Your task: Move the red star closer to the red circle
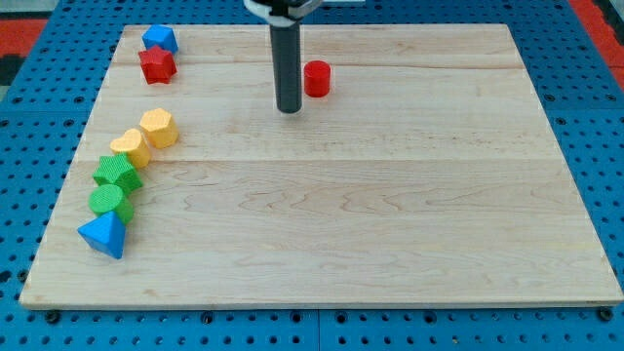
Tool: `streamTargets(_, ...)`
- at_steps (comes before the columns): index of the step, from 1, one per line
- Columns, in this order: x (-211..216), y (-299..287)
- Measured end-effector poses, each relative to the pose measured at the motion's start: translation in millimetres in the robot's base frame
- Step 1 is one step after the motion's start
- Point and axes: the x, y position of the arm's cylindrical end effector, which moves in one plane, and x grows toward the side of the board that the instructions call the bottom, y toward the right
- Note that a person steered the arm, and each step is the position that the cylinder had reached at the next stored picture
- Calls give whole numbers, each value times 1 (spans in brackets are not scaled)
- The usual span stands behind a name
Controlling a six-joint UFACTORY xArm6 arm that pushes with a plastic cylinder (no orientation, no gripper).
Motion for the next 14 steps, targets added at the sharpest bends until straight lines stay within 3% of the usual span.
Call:
streamTargets(2,-1,-171)
streamTargets(3,-12,-233)
streamTargets(4,-35,-260)
streamTargets(7,-93,-193)
streamTargets(9,-93,-7)
streamTargets(12,-122,-24)
streamTargets(13,-130,47)
streamTargets(14,-110,81)
